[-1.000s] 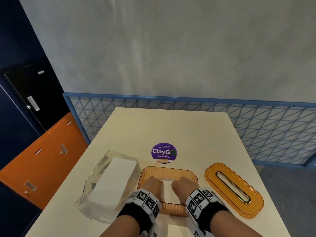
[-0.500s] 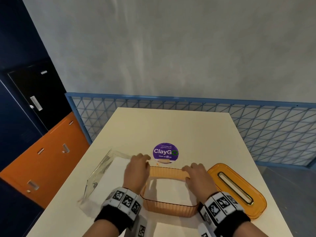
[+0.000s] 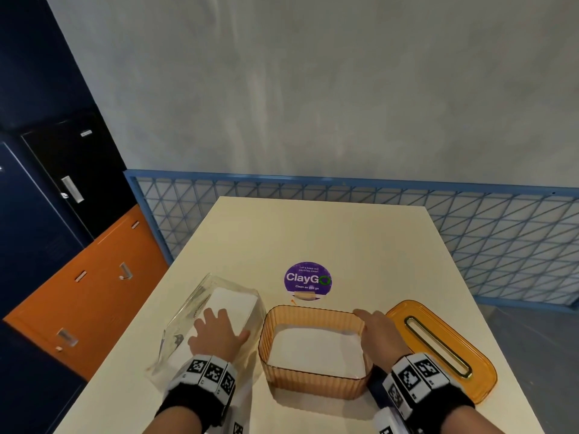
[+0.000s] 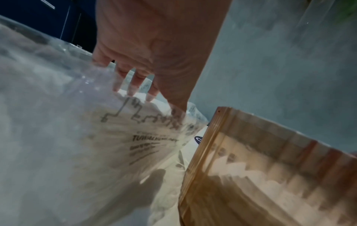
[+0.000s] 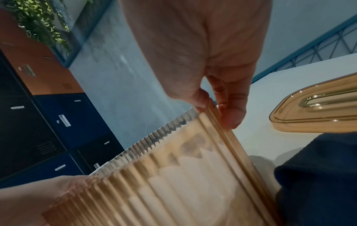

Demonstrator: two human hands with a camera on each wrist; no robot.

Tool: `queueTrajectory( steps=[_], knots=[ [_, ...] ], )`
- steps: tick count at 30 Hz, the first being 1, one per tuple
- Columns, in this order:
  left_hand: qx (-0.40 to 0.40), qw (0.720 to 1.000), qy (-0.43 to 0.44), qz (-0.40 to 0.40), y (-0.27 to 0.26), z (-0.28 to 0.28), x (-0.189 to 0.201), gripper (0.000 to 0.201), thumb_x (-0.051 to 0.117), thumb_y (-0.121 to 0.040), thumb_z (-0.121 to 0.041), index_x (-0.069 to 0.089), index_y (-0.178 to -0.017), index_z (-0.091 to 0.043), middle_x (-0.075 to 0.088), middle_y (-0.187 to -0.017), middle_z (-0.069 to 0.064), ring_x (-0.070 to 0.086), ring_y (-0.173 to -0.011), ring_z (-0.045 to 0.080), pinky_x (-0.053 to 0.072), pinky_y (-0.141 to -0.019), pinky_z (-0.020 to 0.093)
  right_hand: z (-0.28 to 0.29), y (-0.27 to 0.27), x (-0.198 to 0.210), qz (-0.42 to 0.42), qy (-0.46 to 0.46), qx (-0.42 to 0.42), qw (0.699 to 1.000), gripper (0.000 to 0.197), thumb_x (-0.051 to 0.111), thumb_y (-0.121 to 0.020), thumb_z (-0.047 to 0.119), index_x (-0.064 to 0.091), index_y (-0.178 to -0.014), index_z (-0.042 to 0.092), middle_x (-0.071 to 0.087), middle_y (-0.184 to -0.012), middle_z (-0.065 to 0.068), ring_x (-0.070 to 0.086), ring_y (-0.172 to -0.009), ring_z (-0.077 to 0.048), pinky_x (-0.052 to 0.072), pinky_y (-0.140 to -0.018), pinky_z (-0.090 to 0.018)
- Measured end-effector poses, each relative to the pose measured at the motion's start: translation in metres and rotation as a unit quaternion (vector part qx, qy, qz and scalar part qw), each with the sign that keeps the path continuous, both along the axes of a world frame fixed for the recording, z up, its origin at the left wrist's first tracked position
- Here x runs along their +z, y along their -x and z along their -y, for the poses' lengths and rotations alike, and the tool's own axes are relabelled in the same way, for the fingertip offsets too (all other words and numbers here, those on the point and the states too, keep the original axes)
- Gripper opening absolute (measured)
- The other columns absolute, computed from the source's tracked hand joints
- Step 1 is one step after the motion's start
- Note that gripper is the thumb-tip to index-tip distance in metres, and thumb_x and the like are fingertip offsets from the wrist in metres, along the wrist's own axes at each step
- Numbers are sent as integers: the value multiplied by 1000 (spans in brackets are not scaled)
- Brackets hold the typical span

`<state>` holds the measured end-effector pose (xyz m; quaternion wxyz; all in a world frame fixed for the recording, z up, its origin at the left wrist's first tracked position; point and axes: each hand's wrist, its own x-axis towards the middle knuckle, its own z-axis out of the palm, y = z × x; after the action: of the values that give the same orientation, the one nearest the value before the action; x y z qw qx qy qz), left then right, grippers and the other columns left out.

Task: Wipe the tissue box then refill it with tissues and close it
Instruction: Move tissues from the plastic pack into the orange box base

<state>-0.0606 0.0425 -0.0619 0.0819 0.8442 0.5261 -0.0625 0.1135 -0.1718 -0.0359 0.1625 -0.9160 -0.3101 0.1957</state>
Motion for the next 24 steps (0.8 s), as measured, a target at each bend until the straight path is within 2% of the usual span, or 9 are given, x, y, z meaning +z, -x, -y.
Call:
queueTrajectory(
  steps=[12, 16, 18, 21, 24],
  knots=[
    [8, 999, 45, 15, -6, -3, 3, 45, 40, -96, -45, 40, -129, -15, 38, -134, 8, 38, -127, 27, 44, -99, 42, 0, -1, 0, 0, 8, 3, 1000, 54, 33, -96, 2, 27, -146, 21, 47, -131, -13, 44, -126, -23, 36, -100, -23],
    [-13, 1000, 14, 16, -8, 1, 5, 31, 37, -98, -25, 44, -125, -14, 45, -127, 7, 49, -118, 24, 48, -92, 35, -1, -1, 3, 6, 18, 13, 1000, 53, 34, -95, 3, 29, -145, 20, 49, -130, -14, 45, -124, -25, 37, -100, -25],
    [-34, 999, -8, -10, -10, 5, 5, 33, 38, -96, -17, 40, -129, -13, 47, -127, 7, 52, -115, 24, 48, -90, 31, -1, -1, 4, 7, 26, 15, 1000, 53, 35, -95, 3, 30, -145, 20, 49, -129, -15, 46, -124, -25, 37, -100, -26],
    [-49, 997, -29, -43, -12, 10, 4, 45, 42, -94, -11, 30, -137, -12, 44, -130, 9, 50, -117, 26, 51, -89, 33, -3, -2, 3, 1, 30, 15, 999, 53, 36, -95, 3, 29, -145, 19, 49, -131, -15, 45, -125, -26, 36, -102, -27],
    [-40, 998, -35, -37, -11, 9, 6, 41, 44, -93, -8, 35, -133, -14, 41, -131, 7, 45, -120, 23, 50, -88, 32, -3, -3, 2, -3, 30, 14, 999, 53, 36, -95, 3, 28, -145, 19, 48, -133, -15, 44, -127, -25, 36, -104, -27]
  ],
)
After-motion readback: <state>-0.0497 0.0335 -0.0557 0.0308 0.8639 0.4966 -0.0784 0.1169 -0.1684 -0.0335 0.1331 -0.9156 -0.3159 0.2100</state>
